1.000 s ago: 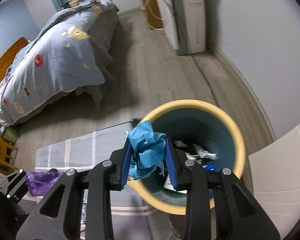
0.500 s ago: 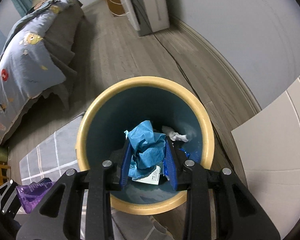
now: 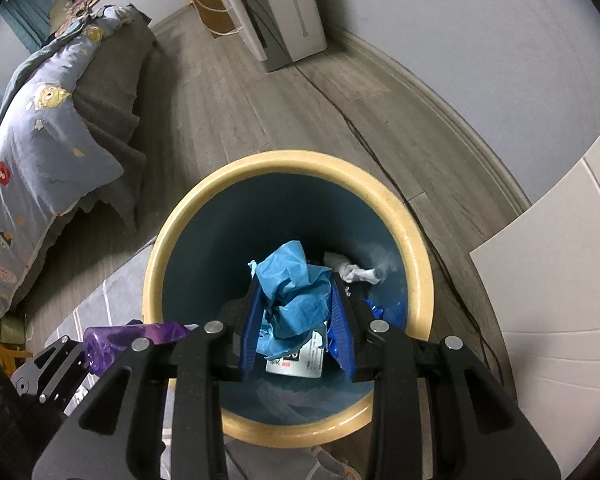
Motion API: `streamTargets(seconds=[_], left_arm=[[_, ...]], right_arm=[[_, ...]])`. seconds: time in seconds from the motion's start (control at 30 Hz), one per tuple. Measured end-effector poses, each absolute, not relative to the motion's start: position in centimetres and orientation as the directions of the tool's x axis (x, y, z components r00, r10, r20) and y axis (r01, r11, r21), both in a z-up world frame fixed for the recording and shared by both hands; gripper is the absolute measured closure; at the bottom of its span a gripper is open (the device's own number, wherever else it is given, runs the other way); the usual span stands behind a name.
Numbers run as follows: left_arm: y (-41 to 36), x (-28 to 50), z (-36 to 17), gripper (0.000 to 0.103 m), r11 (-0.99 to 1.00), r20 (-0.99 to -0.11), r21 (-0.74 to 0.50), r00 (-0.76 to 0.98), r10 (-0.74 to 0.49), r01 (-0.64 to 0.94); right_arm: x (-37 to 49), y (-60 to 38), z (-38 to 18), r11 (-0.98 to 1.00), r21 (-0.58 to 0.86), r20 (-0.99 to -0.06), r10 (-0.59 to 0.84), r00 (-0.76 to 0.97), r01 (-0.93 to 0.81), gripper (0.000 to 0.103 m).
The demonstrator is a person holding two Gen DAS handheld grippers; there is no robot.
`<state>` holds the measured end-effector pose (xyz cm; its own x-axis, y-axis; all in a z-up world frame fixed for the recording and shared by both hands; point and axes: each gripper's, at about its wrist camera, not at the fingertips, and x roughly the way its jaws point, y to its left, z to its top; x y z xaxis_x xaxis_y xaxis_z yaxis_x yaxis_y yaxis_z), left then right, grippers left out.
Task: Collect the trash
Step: 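Open both tools over the bin to drop the cloth and bottle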
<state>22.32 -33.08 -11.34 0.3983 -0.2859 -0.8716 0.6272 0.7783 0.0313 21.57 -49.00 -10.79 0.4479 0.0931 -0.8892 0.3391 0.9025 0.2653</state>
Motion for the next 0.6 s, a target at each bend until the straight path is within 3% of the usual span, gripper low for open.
streamTargets(seconds=[0.3,0.33,0.43,0.6], left_arm=[[-33.3,23.4,-11.3,0.068,0.786,-0.854,0.037,0.428,-0.295,0.617],[-33.2,23.5,-11.2,0.066,0.789,-0.850,0.033,0.432,-0.300,0.613],[-32.7,23.8,-10.9,0.051,0.803,-0.842,0.022,0.445,-0.306,0.595],[-31.8,23.5,-10.5,0.028,0.821,-0.832,0.018,0.464,-0.304,0.570]], right_arm=[[22.2,-49.4,-10.6,0.906,0.249,-0.867,0.051,0.496,0.343,0.069],[22.2,-49.5,-10.6,0.904,0.258,-0.863,0.056,0.502,0.342,0.065],[22.3,-49.5,-10.2,0.904,0.258,-0.851,0.046,0.523,0.340,0.040],[22.2,-49.6,-9.6,0.896,0.279,-0.837,0.050,0.545,0.346,0.024]])
